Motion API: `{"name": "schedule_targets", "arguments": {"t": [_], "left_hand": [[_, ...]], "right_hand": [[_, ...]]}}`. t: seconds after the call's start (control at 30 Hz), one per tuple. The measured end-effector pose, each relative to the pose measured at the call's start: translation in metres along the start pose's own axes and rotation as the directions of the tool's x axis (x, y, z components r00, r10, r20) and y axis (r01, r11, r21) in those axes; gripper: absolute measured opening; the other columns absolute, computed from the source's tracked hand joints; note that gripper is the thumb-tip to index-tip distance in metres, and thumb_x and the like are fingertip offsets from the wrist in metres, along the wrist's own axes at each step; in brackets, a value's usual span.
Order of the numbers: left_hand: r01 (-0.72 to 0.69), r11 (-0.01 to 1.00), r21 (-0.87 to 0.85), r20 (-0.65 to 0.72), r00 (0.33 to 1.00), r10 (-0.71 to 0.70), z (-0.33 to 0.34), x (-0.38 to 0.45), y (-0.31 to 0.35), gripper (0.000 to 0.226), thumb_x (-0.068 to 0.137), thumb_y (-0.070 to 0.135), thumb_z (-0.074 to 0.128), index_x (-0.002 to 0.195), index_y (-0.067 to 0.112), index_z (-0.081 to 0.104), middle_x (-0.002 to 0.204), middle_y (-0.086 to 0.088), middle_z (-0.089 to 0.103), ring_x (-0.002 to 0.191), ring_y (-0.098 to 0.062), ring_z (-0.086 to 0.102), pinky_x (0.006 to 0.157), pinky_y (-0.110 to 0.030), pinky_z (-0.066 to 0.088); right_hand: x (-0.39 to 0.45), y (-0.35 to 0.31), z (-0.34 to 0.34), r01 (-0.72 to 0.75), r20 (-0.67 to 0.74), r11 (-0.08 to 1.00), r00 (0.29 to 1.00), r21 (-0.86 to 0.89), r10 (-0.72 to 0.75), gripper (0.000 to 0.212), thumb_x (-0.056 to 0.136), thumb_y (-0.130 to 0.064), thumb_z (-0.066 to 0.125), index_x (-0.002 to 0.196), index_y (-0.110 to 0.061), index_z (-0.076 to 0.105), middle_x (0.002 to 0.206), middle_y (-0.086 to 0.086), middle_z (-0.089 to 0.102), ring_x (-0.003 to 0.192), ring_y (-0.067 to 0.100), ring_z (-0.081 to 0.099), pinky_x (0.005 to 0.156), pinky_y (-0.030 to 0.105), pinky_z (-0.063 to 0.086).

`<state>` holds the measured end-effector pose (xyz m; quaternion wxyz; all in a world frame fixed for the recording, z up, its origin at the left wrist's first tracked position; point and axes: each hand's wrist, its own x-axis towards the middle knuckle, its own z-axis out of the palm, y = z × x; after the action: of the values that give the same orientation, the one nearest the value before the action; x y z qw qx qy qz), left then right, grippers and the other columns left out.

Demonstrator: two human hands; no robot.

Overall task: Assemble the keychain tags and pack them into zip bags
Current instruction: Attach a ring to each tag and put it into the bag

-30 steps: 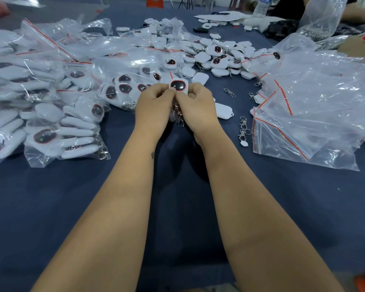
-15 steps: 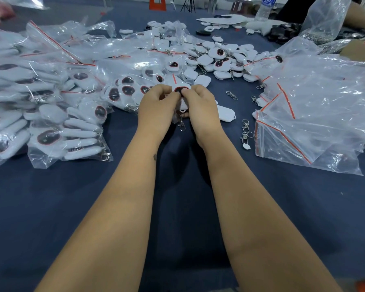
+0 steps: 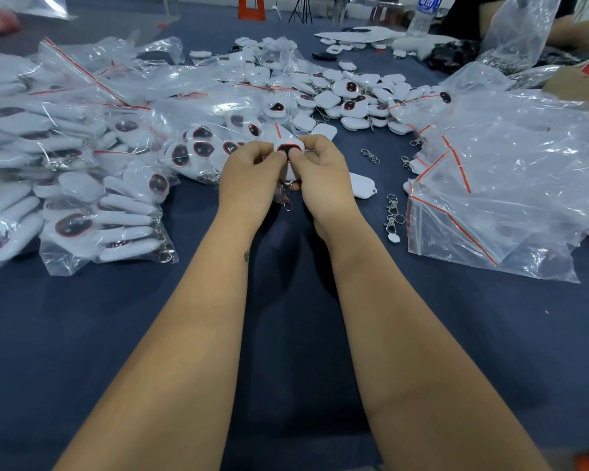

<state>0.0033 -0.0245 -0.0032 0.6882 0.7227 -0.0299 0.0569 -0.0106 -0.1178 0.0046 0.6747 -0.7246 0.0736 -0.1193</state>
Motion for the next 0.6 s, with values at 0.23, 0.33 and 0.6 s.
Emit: {"name": "schedule_targets", "arguments": {"t": [0.23,0.33,0.6], "left_hand": [[0.018,1.0,-0.007,-0.003,1.0,-0.018,-0.0002,-0.0008,0.0006,0.032,0.076,0.031,0.055,0.092,0.006,0.067,0.07,-0.001,0.055,0.067,-0.02,0.048,0.07,-0.04,0.046],[-0.001,1.0,0.005,0.0,1.0,0.001,-0.001,-0.0006,-0.0005,0.018,0.087,0.024,0.055,0.091,0.01,0.067,0.073,-0.002,0.057,0.068,-0.019,0.05,0.07,-0.04,0.046],[0.018,1.0,0.006,0.005,1.0,-0.019,-0.0022,-0.0004,-0.0001,0.012,0.08,0.024,0.053,0.077,0.013,0.054,0.058,0.002,0.05,0.053,-0.018,0.047,0.064,-0.037,0.044]], "right_hand": [[-0.0002,0.0003,-0.0008,0.024,0.015,1.0,1.0,-0.006,-0.024,0.008,0.098,-0.011,0.053,0.102,-0.012,0.06,0.09,0.017,0.064,0.081,0.023,0.059,0.087,0.05,0.053],[0.0001,0.0008,-0.0007,0.027,0.022,1.0,0.999,-0.002,-0.027,0.008,0.097,-0.012,0.054,0.096,-0.017,0.06,0.095,0.025,0.064,0.085,0.032,0.062,0.089,0.055,0.053],[0.0003,0.0012,-0.0007,0.025,0.045,1.0,0.999,0.015,-0.026,0.011,0.094,-0.011,0.058,0.093,-0.021,0.063,0.088,0.015,0.058,0.083,0.027,0.057,0.091,0.059,0.051]]}}
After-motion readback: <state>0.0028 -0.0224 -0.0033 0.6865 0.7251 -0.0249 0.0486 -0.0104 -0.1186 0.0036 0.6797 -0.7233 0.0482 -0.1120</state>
